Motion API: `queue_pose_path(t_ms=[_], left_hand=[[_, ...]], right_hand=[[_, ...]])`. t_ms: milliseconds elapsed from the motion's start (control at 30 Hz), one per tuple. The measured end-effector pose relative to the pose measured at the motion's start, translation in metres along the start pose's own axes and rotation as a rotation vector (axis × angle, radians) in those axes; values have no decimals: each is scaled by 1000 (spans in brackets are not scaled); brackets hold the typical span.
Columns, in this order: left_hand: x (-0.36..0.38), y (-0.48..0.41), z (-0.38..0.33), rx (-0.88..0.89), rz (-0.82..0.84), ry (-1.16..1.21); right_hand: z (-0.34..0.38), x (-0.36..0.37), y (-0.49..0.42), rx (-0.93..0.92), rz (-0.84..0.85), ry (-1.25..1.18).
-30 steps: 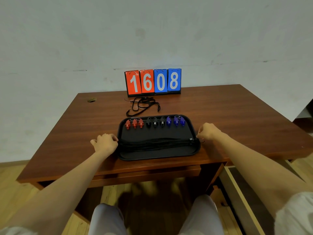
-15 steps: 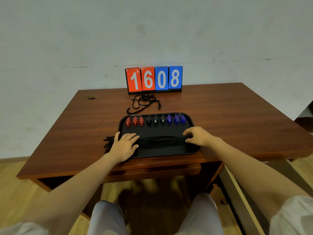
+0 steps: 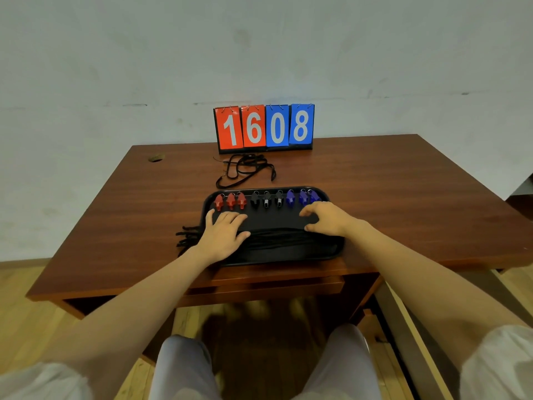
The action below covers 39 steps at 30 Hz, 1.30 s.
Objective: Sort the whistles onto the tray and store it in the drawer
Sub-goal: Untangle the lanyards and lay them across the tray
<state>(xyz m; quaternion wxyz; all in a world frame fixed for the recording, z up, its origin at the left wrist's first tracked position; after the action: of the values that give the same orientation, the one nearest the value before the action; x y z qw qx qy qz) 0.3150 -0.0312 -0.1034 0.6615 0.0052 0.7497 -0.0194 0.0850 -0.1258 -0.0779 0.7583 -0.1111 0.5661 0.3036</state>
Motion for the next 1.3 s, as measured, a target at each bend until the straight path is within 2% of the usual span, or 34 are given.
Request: queue_pose_path(t_ms=[200,433,700,867,967,1067,1167,1233,1300], left_hand=[[-37,-48,0,-18,-87,15],[-61,-116,53,-235,-80,20],[-27,-171,115,-399,56,73],[-4,-189,132,-488,53,117],[5,-195,140,-521,32,132],[7,-199,147,-520,-2,159],[-1,-196,149,-503,-137,321],[-11,-193,144,-451,-220,406],[-26,-189,135,-387,-282,474]], right_hand=[[32,-32,-44,-66,-75,-52],[59,-58,-129,-72,-111,-36],[69,-22,-233,-60,23,-69],[83,13,-276,-112,60,-19],[94,23,-286,-167,-26,97],[93,25,-290,-117,-132,202],[94,13,-286,-55,-296,203],[98,1,-282,-117,-419,199],[109,-12,-275,-217,-427,173]])
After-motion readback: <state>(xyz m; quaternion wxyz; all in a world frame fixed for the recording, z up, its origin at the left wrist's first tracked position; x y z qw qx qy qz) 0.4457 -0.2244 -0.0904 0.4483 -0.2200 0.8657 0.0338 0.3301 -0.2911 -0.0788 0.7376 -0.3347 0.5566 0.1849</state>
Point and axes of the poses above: each hand's wrist, its own y-axis away from the middle knuckle, its own x-axis out of the palm, z = x × y, the point moved 5 cm from there along -y, towards the middle knuckle, and after that the axes turned 1 degree about z, right-handed, at the moved point
